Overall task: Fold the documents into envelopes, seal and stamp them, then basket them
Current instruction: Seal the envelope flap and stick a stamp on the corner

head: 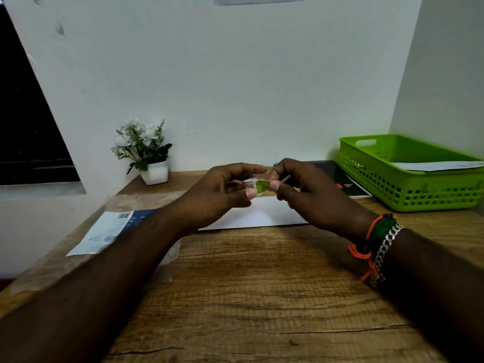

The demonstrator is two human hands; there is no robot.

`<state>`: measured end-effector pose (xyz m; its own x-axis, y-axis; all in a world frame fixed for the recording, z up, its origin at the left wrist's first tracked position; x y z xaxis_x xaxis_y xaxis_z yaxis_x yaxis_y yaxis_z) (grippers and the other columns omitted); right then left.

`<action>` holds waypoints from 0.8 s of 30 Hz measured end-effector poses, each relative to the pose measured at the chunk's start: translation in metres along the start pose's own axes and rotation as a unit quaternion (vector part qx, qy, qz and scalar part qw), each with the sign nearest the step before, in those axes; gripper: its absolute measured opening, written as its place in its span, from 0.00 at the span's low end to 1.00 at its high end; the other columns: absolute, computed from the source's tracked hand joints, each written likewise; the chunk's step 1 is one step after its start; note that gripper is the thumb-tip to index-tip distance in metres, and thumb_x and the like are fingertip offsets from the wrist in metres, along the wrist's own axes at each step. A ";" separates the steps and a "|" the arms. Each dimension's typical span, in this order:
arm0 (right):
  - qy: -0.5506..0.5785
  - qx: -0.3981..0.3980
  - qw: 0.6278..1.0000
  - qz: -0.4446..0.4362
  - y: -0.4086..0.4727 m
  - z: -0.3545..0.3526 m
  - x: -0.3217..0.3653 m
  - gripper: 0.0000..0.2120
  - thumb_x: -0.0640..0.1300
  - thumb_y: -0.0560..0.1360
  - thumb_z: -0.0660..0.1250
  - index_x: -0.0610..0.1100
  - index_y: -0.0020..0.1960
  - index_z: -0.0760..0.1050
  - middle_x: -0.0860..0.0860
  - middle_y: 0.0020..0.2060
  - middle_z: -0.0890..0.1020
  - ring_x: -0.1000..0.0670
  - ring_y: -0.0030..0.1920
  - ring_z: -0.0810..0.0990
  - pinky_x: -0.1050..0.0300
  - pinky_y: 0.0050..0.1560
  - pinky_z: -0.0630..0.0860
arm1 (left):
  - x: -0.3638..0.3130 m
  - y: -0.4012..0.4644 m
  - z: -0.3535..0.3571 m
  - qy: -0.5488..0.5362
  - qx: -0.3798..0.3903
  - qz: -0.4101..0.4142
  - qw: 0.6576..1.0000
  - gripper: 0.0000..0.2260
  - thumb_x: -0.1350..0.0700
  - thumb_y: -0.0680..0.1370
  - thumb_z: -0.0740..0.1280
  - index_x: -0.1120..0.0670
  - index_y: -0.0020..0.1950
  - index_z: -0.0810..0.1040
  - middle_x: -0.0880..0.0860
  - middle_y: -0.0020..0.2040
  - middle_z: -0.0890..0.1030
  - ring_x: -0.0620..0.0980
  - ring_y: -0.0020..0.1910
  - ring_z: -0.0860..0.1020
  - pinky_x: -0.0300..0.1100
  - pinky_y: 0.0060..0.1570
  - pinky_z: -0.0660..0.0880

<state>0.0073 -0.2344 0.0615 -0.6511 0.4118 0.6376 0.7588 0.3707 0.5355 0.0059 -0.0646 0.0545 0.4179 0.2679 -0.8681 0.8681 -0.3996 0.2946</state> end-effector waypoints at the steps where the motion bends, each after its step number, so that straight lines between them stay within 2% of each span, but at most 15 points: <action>1: -0.006 -0.003 1.000 -0.001 0.000 -0.001 0.001 0.03 0.45 0.80 0.68 0.48 0.48 0.77 0.56 0.40 0.82 0.55 0.42 0.82 0.57 0.42 0.77 | 0.001 0.000 -0.002 0.006 -0.007 -0.002 1.000 0.18 0.64 0.81 0.68 0.49 0.69 0.79 0.49 0.64 0.82 0.51 0.62 0.81 0.47 0.59 0.81; 6: 0.033 -0.023 0.999 0.018 0.000 -0.006 -0.003 0.03 0.44 0.78 0.72 0.47 0.48 0.79 0.53 0.42 0.83 0.50 0.42 0.84 0.56 0.40 0.78 | 0.004 -0.002 -0.005 0.011 -0.029 0.001 1.000 0.20 0.64 0.80 0.71 0.47 0.69 0.79 0.52 0.62 0.81 0.49 0.57 0.83 0.48 0.60 0.81; 9: 0.085 -0.028 0.996 0.027 0.000 -0.003 -0.006 0.08 0.42 0.75 0.76 0.46 0.51 0.78 0.49 0.42 0.84 0.48 0.40 0.84 0.54 0.39 0.79 | 0.000 -0.002 -0.003 -0.002 -0.032 0.009 0.999 0.20 0.65 0.80 0.70 0.49 0.69 0.79 0.52 0.63 0.81 0.49 0.60 0.83 0.46 0.59 0.82; 13: 0.105 -0.026 0.994 0.026 0.001 0.002 -0.008 0.13 0.42 0.74 0.77 0.49 0.55 0.77 0.48 0.41 0.83 0.43 0.40 0.82 0.49 0.40 0.79 | -0.002 -0.003 -0.003 -0.002 -0.036 0.014 0.999 0.20 0.66 0.79 0.71 0.50 0.69 0.79 0.50 0.63 0.82 0.48 0.59 0.83 0.45 0.58 0.82; 18: 0.144 -0.026 0.988 0.049 0.001 0.004 -0.011 0.18 0.42 0.76 0.75 0.48 0.64 0.75 0.49 0.35 0.82 0.49 0.37 0.81 0.54 0.37 0.76 | -0.002 -0.003 -0.004 0.001 -0.041 0.017 0.999 0.19 0.65 0.78 0.72 0.50 0.67 0.81 0.49 0.61 0.83 0.51 0.58 0.84 0.47 0.58 0.82; 20: 0.140 -0.034 0.988 0.058 0.002 0.002 -0.012 0.16 0.43 0.76 0.74 0.48 0.62 0.76 0.49 0.35 0.82 0.50 0.37 0.80 0.56 0.36 0.75 | -0.002 -0.003 -0.003 0.002 -0.034 0.019 0.999 0.18 0.65 0.78 0.72 0.50 0.66 0.81 0.49 0.61 0.83 0.52 0.58 0.83 0.47 0.58 0.82; 24: 0.132 -0.038 0.989 0.058 0.001 -0.001 -0.011 0.03 0.42 0.76 0.74 0.44 0.49 0.82 0.48 0.35 0.81 0.56 0.34 0.78 0.64 0.33 0.73 | -0.003 -0.003 -0.002 -0.006 -0.027 0.023 0.999 0.18 0.66 0.78 0.72 0.52 0.65 0.82 0.49 0.61 0.84 0.52 0.59 0.83 0.46 0.58 0.82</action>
<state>0.0152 -0.2393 0.0557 -0.5403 0.2121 0.8143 0.8338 0.2656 0.4840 0.0029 -0.0626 0.0570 0.4553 0.2400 -0.8574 0.8613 -0.3628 0.3558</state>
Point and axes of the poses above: each hand's wrist, its own y-axis towards the middle knuckle, its own z-axis out of the palm, x = y × z, the point moved 7 cm from there along y, towards the middle knuckle
